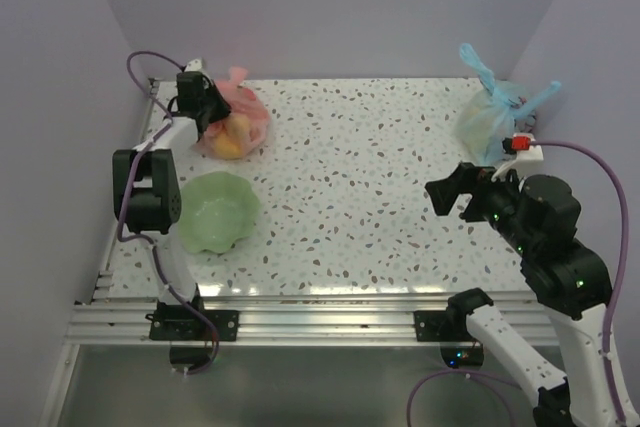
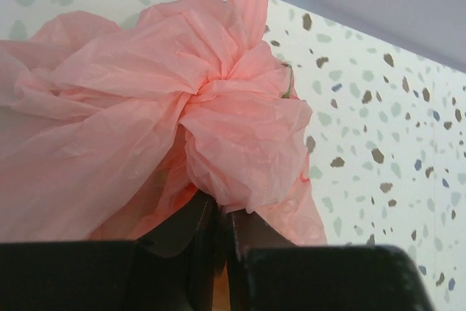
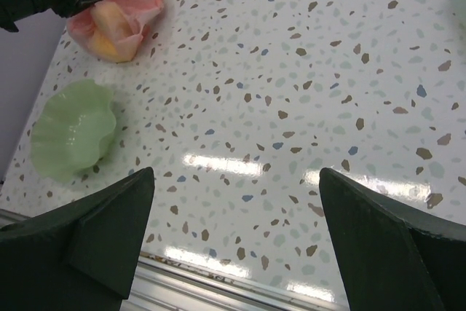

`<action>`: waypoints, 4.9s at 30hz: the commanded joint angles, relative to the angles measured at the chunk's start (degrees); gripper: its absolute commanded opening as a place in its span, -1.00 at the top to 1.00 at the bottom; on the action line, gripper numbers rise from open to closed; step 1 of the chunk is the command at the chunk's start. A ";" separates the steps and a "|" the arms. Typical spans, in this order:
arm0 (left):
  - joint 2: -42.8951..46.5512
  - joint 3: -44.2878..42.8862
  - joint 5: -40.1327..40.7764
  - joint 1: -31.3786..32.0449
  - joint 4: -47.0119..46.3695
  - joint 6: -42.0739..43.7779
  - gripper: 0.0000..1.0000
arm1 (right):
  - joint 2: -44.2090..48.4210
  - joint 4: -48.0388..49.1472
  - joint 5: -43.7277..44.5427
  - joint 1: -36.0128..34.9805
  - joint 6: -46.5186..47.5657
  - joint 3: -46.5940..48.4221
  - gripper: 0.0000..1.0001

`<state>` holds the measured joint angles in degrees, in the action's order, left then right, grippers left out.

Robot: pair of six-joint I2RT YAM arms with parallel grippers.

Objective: Untie the knot of the plastic bag and take out the fruit

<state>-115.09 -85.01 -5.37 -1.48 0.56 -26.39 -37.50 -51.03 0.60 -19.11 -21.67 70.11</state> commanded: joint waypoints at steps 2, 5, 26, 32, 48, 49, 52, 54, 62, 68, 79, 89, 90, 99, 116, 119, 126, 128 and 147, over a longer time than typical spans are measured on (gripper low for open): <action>5.39 2.92 -7.46 5.59 -7.06 2.92 0.77 | 1.46 0.05 1.24 -0.13 -0.48 0.03 -0.98; 8.38 4.32 -8.77 10.43 -6.97 4.68 0.86 | 2.25 -0.39 0.81 -0.13 -0.13 0.21 -0.98; 26.67 27.26 7.36 48.92 -8.56 -2.43 0.56 | 7.71 -9.35 -0.43 -0.13 0.23 -0.58 -0.98; 31.85 31.57 16.95 59.82 -5.32 -6.74 -0.15 | 5.68 -10.15 -6.65 -0.13 0.49 -2.69 -0.97; 45.83 27.10 24.89 59.67 16.13 -7.98 -0.82 | -8.20 10.67 -15.36 -0.48 -8.55 -17.28 -0.97; 46.09 27.09 23.83 58.35 16.49 -7.45 -0.82 | -9.43 13.47 -15.28 -0.66 -9.17 -18.07 -0.97; 47.14 28.14 20.14 53.78 16.14 -5.60 -0.82 | -13.91 18.57 -12.74 -2.32 -10.93 -18.43 -0.97; 47.41 28.32 19.34 52.19 15.96 -3.58 -0.86 | -17.67 20.87 -10.11 -4.61 -12.59 -17.82 -0.97; 46.01 28.32 13.20 46.83 15.70 0.64 -0.90 | -31.49 26.24 5.70 -15.85 -20.42 -12.72 -0.97; 44.86 28.76 9.68 46.74 13.51 2.57 -0.90 | -32.21 27.38 13.10 -18.85 -23.06 -17.01 -0.57; 41.62 30.87 3.53 46.91 7.10 -1.37 -0.95 | -22.71 29.75 10.84 -18.85 -17.18 -28.97 1.00; 30.81 23.06 8.96 53.15 3.05 -5.16 -0.97 | -20.16 33.45 4.07 -18.85 -10.68 -31.52 1.00; 29.06 22.70 9.40 53.24 2.35 -5.16 -0.97 | -20.25 33.53 3.80 -18.85 -9.89 -31.44 1.00; 23.34 21.12 15.82 53.24 -3.28 -12.71 -0.90 | -20.86 35.29 1.77 -18.85 -8.74 -32.22 1.00; 14.37 19.53 13.19 52.54 -9.96 -16.41 0.33 | -22.71 35.82 -0.08 -18.85 -6.28 -31.52 1.00; 15.33 19.01 13.01 50.44 -9.26 -15.54 0.89 | -21.31 33.19 2.47 -18.85 -5.49 -31.17 1.00; 19.19 14.71 14.50 42.88 -2.68 -9.03 1.00 | -15.25 22.31 21.17 -17.37 -3.47 -26.08 1.00; 20.51 13.65 15.12 40.68 -0.65 -6.75 1.00 | -14.36 20.27 27.33 -16.23 -3.29 -23.54 1.00; 35.89 27.09 -4.30 31.97 5.68 -4.01 1.00 | -20.95 14.56 9.69 -3.30 4.17 -12.29 0.41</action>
<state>-84.03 -59.77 -3.70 30.06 8.29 -30.37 -57.82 -35.05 17.39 -22.35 -22.68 52.21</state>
